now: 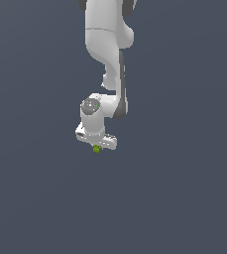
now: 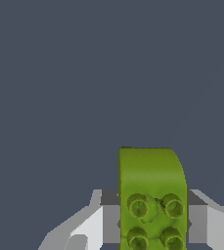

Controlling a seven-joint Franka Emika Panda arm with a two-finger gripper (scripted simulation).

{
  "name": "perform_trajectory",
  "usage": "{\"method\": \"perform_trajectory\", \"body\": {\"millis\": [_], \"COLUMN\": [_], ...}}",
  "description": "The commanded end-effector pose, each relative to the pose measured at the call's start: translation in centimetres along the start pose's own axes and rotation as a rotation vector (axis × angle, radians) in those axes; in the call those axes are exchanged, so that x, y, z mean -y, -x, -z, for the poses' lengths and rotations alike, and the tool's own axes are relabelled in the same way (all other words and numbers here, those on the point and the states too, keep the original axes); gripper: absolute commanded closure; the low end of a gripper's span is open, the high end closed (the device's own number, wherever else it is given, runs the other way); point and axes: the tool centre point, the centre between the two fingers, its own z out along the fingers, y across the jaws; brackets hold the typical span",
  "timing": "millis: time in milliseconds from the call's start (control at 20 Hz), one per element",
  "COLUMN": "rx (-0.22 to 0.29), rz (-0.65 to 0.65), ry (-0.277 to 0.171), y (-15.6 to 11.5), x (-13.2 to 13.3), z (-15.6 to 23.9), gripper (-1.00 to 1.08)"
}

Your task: Pick up the object and move it to a goal position.

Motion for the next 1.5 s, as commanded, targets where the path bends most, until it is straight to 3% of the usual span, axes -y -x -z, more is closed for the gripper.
{"method": "perform_trajectory", "body": {"millis": [0,750,1100,1450], "rx": [-0.001,-0.001,0.0,-0.001], "rz": [0.0,0.0,0.0,0.0], "ry": [0.0,0.0,-0.001,0.0], "y": [0.0,1.0,3.2,6.6], "x": [0.0,1.3,4.2,8.7], "z": [0.0,1.6,5.1,10.6], "gripper": [1.08,1.08,1.08,1.08]}}
